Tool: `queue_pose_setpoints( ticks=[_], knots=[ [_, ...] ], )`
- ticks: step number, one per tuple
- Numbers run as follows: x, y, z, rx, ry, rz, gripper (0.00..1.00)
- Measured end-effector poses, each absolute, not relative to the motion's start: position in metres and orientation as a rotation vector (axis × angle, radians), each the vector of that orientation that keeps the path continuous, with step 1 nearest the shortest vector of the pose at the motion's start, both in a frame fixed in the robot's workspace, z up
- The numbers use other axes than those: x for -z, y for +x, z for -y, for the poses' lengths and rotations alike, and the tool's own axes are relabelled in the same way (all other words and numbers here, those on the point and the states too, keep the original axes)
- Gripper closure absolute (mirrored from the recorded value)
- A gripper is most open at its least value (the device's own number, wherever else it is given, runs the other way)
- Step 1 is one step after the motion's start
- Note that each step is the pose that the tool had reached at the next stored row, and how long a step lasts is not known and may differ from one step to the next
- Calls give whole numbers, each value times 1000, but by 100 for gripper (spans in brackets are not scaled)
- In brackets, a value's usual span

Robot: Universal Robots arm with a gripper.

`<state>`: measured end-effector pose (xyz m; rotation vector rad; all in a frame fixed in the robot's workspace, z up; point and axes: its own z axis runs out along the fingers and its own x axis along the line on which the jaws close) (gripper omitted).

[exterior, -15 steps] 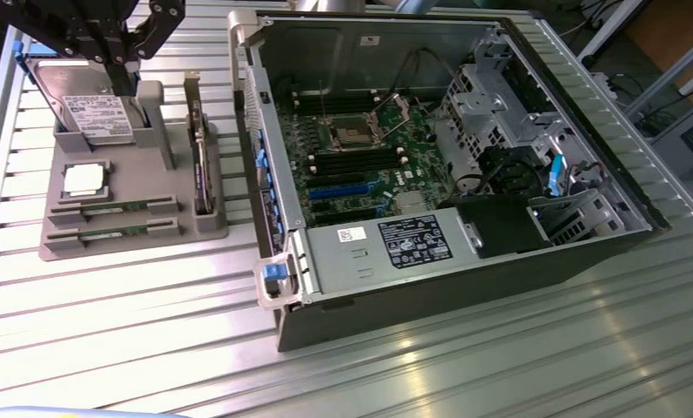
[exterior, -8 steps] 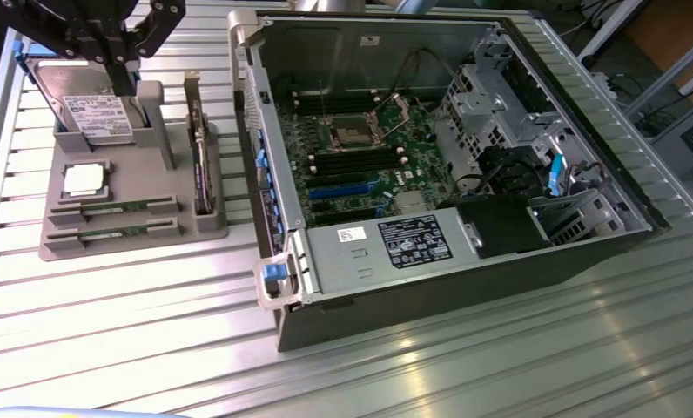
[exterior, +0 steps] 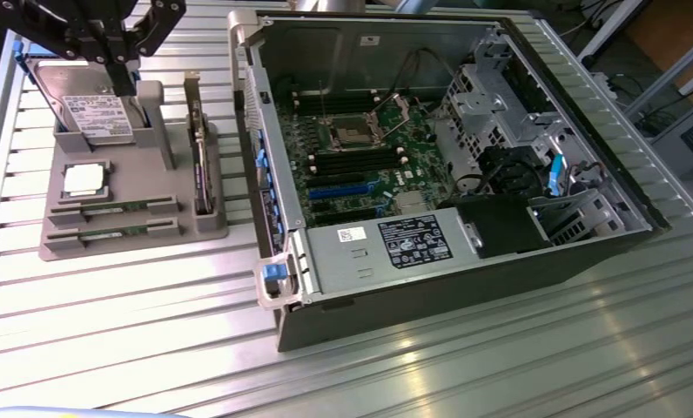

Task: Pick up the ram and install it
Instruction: 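Pick up the ram and move it above insertion slot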

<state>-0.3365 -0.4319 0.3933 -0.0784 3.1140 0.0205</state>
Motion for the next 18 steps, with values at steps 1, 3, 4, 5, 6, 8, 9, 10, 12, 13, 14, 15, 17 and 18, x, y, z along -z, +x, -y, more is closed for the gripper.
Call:
queue_pose_setpoints(
  ticks=[1, 3, 4, 5, 6, 8, 9, 10, 12, 13, 14, 15, 17, 18],
  knots=[
    [-393, -336, 432, -21, -89, -3114, 90],
    [-393, -336, 432, -21, -112, -3113, 90],
    [-393, -336, 432, -21, -121, -3113, 90],
    [-393, -336, 432, -21, -128, -3113, 90],
    [-393, -336, 432, -21, -138, -3112, 90],
    [-393, -336, 432, -21, -153, -3112, 90],
    [-393, -336, 432, -22, -160, -3111, 90],
    [-393, -336, 432, -22, -168, -3111, 90],
    [-393, -336, 432, -22, -181, -3110, 90],
    [-393, -336, 432, -22, -194, -3109, 90],
    [-393, -336, 432, -22, -215, -3108, 90],
    [-393, -336, 432, -22, -230, -3107, 90],
    [-393, -336, 432, -23, -263, -3105, 90],
    [-393, -336, 432, -23, -285, -3103, 90]
  ],
)
